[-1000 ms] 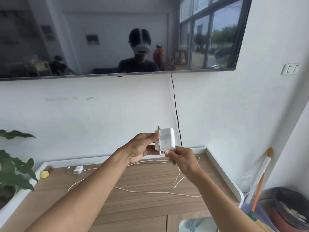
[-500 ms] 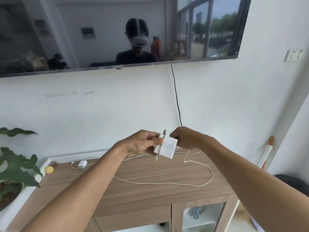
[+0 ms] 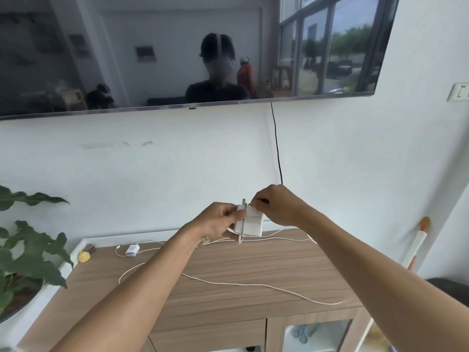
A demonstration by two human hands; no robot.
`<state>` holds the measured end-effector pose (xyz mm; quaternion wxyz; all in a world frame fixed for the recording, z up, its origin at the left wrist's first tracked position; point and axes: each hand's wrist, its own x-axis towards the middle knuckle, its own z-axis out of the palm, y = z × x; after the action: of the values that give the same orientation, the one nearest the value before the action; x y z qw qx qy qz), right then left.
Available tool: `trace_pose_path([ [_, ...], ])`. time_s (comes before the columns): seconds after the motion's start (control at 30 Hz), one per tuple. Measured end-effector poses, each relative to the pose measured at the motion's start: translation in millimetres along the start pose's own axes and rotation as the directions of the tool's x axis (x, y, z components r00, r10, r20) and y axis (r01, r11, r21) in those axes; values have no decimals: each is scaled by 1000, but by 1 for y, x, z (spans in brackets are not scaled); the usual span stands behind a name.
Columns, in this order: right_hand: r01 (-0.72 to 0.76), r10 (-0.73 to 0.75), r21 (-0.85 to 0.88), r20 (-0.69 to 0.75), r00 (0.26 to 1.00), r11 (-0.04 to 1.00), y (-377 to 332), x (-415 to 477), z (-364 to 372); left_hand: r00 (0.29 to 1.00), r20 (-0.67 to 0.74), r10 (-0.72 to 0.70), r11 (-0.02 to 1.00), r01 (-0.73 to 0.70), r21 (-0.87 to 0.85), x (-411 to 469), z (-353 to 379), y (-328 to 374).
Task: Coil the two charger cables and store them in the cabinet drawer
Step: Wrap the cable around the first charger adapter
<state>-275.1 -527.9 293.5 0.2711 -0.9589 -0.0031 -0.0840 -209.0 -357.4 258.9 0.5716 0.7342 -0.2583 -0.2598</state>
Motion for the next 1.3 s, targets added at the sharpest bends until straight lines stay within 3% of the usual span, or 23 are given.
trace_pose_path([
  [0.33, 46, -38, 45, -169, 985, 998, 7, -1, 19, 999, -36, 5, 999, -7, -49, 9, 3, -3],
  [0.5, 52, -56, -22, -245, 968, 998, 5, -6, 25, 993, -116, -13, 992, -2, -128, 13, 6, -7],
  [0.8, 110, -108, -25, -477, 872, 994, 6, -26, 58, 976, -214, -46, 975, -3, -220, 19, 17, -7],
  [1.03, 139, -125, -17, -548, 827, 990, 12, -44, 77, 965, -237, -110, 940, 23, -342, 18, 14, 0],
  [1.3, 123, 17, 161, -669, 743, 979, 13, -46, 86, 971, -218, -99, 921, 6, -389, 14, 19, 6],
])
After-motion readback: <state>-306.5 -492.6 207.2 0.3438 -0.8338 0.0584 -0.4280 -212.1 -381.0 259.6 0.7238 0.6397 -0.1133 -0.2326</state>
